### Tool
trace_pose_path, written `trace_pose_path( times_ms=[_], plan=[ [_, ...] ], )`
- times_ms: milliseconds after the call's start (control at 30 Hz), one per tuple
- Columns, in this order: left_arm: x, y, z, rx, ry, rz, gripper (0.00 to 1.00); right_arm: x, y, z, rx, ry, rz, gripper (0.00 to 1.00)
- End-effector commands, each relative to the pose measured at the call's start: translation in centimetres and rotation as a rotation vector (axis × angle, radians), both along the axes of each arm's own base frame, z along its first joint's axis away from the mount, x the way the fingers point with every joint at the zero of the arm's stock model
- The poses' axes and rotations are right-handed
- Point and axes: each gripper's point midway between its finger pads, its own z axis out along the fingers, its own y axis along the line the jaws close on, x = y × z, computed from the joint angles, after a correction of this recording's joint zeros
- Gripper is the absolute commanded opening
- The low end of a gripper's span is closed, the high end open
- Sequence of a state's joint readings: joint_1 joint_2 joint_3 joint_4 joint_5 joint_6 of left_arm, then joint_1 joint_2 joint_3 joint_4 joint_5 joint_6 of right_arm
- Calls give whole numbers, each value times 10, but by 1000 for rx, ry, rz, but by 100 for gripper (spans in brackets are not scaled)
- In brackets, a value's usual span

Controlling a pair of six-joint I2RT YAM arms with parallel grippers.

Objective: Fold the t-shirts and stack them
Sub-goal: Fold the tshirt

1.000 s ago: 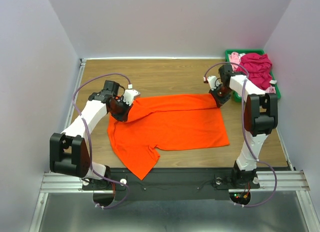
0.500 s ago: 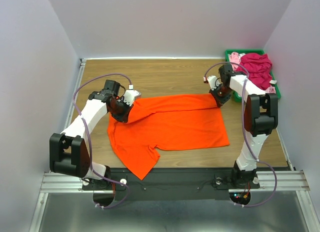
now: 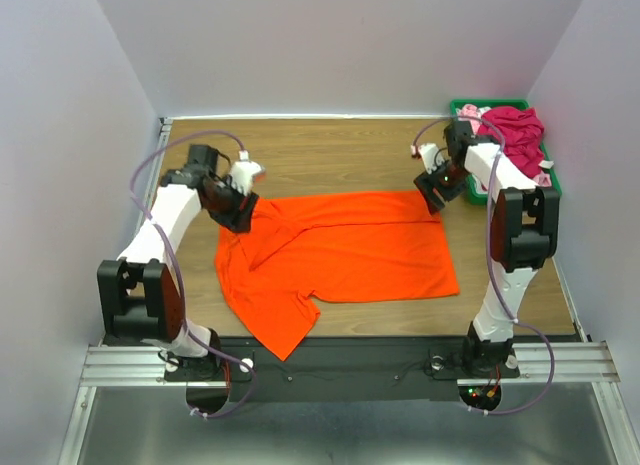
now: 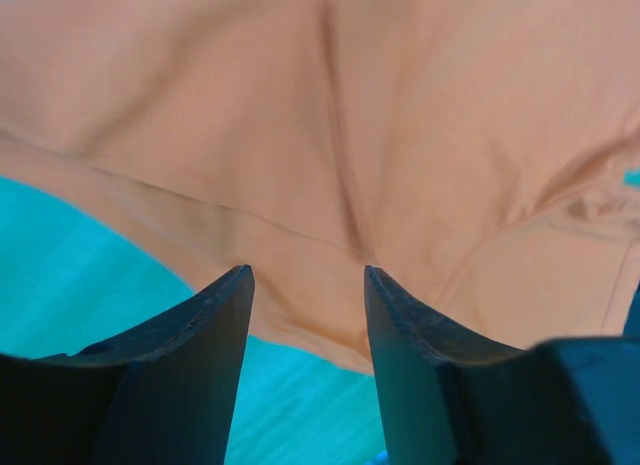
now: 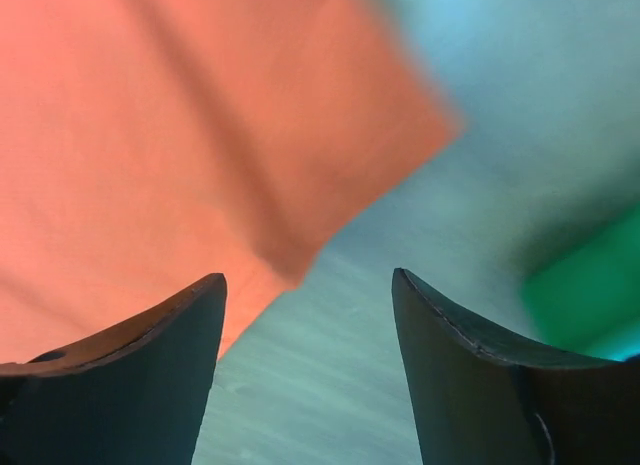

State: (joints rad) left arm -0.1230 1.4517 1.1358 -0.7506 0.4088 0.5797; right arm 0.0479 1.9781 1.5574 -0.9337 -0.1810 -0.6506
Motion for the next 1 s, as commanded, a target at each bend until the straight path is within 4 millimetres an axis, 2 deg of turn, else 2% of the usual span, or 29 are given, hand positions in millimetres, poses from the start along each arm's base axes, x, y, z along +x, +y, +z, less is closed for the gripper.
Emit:
trace_pose_path(
  times_ms=[0, 67, 100, 133, 200, 300, 400, 433, 700, 800, 967],
  plan=[
    [59, 13, 54, -115, -162, 36, 60, 49, 5, 48, 84, -157, -51, 72],
    [81, 30, 59, -136, -182, 97, 60, 65, 6, 49, 94, -173, -70, 67],
    [99, 34, 61, -159, -195, 130, 60, 79, 7, 48, 105, -182, -93, 64],
    [109, 48, 60, -164, -202, 173, 59, 87, 8, 48, 109, -191, -103, 60],
    [132, 59, 51, -171, -197, 214, 53, 103, 8, 42, 108, -199, -116, 56],
    [152, 80, 32, -157, -168, 263, 51, 118, 6, 32, 104, -199, -131, 55],
    [163, 93, 21, -137, -161, 287, 51, 120, 8, 21, 110, -180, -128, 55],
    [165, 94, 11, -133, -147, 290, 52, 120, 9, 18, 110, -174, -124, 55],
    [176, 100, -25, -110, -106, 303, 54, 103, 9, -13, 104, -94, -99, 56],
    [169, 95, -41, -113, -63, 285, 54, 97, 8, -18, 99, -77, -87, 57],
    [162, 92, -56, -102, -38, 272, 54, 91, 10, -20, 109, -63, -77, 57]
  ],
)
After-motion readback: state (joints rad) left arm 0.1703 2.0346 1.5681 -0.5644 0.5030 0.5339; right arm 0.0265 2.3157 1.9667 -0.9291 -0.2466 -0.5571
